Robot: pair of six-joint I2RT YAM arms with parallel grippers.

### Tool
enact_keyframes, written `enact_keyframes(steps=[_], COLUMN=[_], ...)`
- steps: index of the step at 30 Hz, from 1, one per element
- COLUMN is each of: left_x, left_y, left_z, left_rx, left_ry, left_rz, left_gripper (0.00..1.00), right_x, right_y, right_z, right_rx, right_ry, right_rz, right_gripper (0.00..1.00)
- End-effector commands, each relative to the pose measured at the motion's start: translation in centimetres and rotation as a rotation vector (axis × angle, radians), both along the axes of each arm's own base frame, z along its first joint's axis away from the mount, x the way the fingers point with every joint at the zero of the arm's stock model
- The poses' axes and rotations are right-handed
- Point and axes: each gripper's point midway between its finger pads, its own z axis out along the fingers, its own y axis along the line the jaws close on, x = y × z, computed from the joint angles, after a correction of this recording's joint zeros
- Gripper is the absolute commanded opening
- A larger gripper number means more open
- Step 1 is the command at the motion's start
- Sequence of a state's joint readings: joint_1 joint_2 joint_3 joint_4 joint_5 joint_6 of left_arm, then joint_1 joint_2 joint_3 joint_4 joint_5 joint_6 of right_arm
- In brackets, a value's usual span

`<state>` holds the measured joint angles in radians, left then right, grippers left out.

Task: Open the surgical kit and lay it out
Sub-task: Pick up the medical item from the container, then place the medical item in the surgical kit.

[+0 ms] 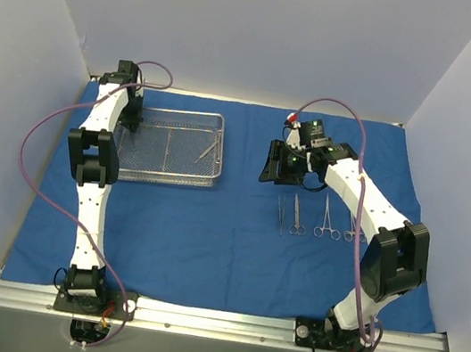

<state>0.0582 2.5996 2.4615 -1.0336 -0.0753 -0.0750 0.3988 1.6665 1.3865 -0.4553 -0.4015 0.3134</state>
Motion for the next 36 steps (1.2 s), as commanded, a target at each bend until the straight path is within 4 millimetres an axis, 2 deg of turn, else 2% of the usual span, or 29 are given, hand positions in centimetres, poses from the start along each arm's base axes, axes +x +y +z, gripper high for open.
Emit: enact_keyframes(steps=[1, 3, 6, 7, 9, 10, 11, 12, 13, 14, 15, 16, 17, 18, 19, 22, 23, 24, 26, 27, 28, 29, 30, 31, 33, 35, 36], left_x=[-0.6, -0.7, -1.1, -1.4, -1.9, -1.9, -3.0, -3.3, -2.5, -4.0, -4.3, -4.2, -5.3, -6.8, -7.8, -11.7, -12.7, -14.5, -17.0, -17.6, -18.8, -19.5, -19.9, -20.5, -21.1, -22.1, -22.5], left_y=[0.7, 0.5, 0.3, 0.2, -0.7, -1.9, -3.3, -4.6, -7.2, -9.3, -10.7, -12.1, -14.0, -16.4, -17.6, -21.7, -22.9, -25.0, -26.9, -27.7, -28.8, -29.3, -29.7, -30.2, -30.6, -31.5, -31.7], left_z=[-1.7, -1.2, 1.1, 3.0, 5.1, 8.1, 7.8, 8.6, 13.3, 12.1, 13.3, 17.0, 18.2, 18.0, 20.5, 24.1, 25.2, 26.3, 28.5, 29.2, 31.4, 30.6, 30.7, 32.3, 31.6, 32.3, 31.7], left_rx=[-0.037, -0.044, -0.051, -0.055, -0.100, -0.164, -0.231, -0.300, -0.430, -0.520, -0.581, -0.635, -0.722, -0.759, -0.794, -0.887, -0.935, -0.997, -1.082, -1.109, -1.154, -1.199, -1.226, -1.263, -1.320, -1.371, -1.374], left_ry=[0.032, 0.027, 0.007, -0.008, -0.029, -0.087, -0.065, -0.083, -0.214, -0.180, -0.211, -0.319, -0.312, -0.271, -0.317, -0.325, -0.326, -0.306, -0.328, -0.346, -0.405, -0.363, -0.366, -0.425, -0.384, -0.380, -0.366], left_rz=[0.034, 0.048, 0.089, 0.102, 0.144, 0.176, 0.176, 0.170, 0.105, 0.114, 0.086, 0.030, -0.007, -0.046, -0.093, -0.221, -0.245, -0.318, -0.362, -0.374, -0.443, -0.406, -0.414, -0.469, -0.450, -0.489, -0.488], left_gripper=[0.10, 0.03, 0.02, 0.02, 0.02, 0.02, 0.02, 0.02, 0.02, 0.02, 0.02, 0.02, 0.02, 0.02, 0.02, 0.02, 0.02, 0.02, 0.02, 0.02, 0.02, 0.02, 0.02, 0.02, 0.02, 0.02, 0.02], right_x=[-0.2, -0.3, 0.0, 0.0, 0.3, 0.3, 0.1, 0.0, -0.2, -0.6, -0.8, -1.3, -1.2, -1.9, -2.1, -2.7, -2.2, -2.7, -3.2, -3.5, -3.6, -3.8, -4.3, -4.5, -5.1, -5.9, -6.3], right_y=[0.3, 0.7, 0.9, 0.9, 0.8, 0.7, 1.0, 1.2, 1.5, 2.6, 3.0, 3.7, 4.5, 5.3, 5.8, 7.4, 8.1, 8.5, 9.6, 9.9, 10.0, 10.1, 10.0, 10.0, 9.9, 10.0, 10.0], right_z=[1.1, 1.4, 2.0, 2.2, 2.8, 2.9, 3.1, 3.3, 3.3, 3.9, 4.1, 4.0, 4.6, 5.3, 5.8, 8.5, 10.2, 10.9, 13.9, 14.7, 15.4, 16.6, 17.0, 17.3, 18.8, 19.3, 19.4], right_rx=[0.022, 0.022, 0.033, 0.029, 0.011, 0.006, 0.019, 0.035, 0.056, 0.121, 0.154, 0.197, 0.249, 0.310, 0.348, 0.488, 0.556, 0.596, 0.706, 0.739, 0.766, 0.801, 0.824, 0.840, 0.888, 0.931, 0.943], right_ry=[-0.019, -0.031, -0.039, -0.040, -0.049, -0.048, -0.045, -0.047, -0.042, -0.040, -0.031, -0.006, -0.018, -0.002, -0.004, -0.039, -0.062, -0.062, -0.105, -0.109, -0.120, -0.154, -0.140, -0.145, -0.183, -0.183, -0.182], right_rz=[-0.004, 0.003, 0.002, 0.007, 0.024, 0.031, 0.049, 0.065, 0.081, 0.125, 0.139, 0.150, 0.169, 0.198, 0.207, 0.241, 0.236, 0.244, 0.275, 0.288, 0.293, 0.321, 0.311, 0.310, 0.326, 0.333, 0.339], right_gripper=[0.49, 0.49, 0.49, 0.49, 0.51, 0.52, 0.52, 0.57, 0.61, 0.68, 0.71, 0.74, 0.75, 0.76, 0.76, 0.70, 0.68, 0.65, 0.65, 0.65, 0.65, 0.65, 0.66, 0.66, 0.67, 0.67, 0.67])
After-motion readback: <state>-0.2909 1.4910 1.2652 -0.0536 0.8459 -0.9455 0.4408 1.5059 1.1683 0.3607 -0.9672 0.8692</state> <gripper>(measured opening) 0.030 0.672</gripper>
